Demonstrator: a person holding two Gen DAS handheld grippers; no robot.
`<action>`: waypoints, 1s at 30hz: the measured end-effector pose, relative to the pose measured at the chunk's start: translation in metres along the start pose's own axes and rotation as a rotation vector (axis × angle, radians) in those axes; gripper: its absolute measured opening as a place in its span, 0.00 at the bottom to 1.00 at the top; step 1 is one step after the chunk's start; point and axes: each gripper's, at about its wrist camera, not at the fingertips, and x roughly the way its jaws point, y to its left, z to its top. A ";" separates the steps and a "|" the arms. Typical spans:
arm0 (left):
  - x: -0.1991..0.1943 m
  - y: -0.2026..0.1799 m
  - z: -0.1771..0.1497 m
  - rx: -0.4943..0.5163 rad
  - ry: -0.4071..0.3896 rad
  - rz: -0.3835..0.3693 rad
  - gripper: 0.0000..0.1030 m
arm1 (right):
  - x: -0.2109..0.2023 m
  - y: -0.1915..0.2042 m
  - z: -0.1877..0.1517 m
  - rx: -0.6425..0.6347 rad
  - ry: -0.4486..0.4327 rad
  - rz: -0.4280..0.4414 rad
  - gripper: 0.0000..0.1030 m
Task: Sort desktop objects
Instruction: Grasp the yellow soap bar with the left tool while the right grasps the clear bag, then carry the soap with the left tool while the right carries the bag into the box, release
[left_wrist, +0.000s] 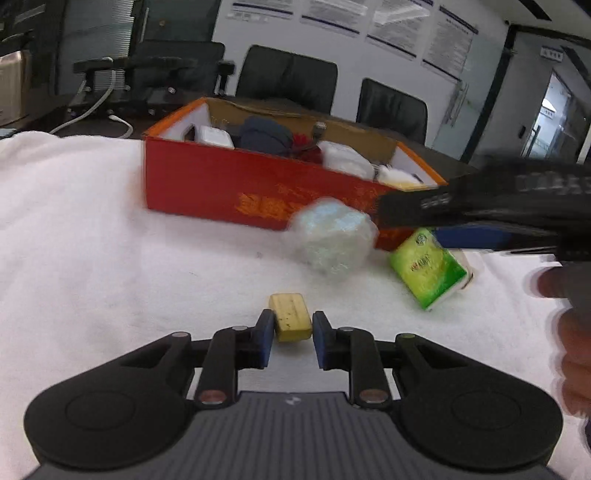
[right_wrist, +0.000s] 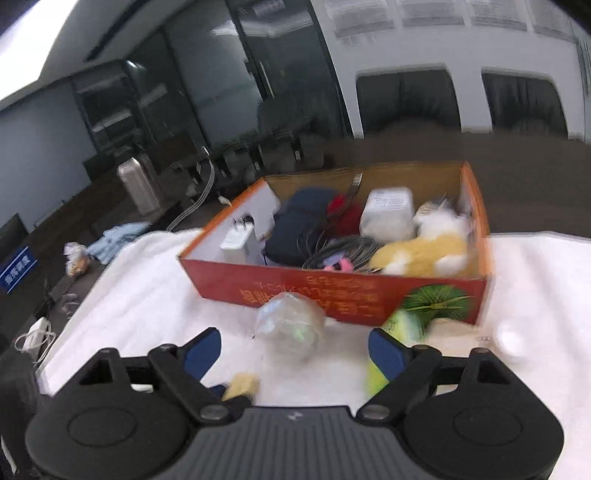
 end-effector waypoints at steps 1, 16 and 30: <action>-0.007 0.004 0.002 -0.002 -0.013 0.008 0.22 | 0.016 0.000 0.004 0.016 0.022 -0.006 0.82; -0.041 0.018 0.142 0.088 -0.135 -0.097 0.22 | 0.001 0.039 0.063 -0.114 -0.104 -0.037 0.34; 0.109 0.018 0.144 0.198 0.141 0.004 0.24 | 0.125 -0.008 0.081 -0.104 0.152 -0.155 0.36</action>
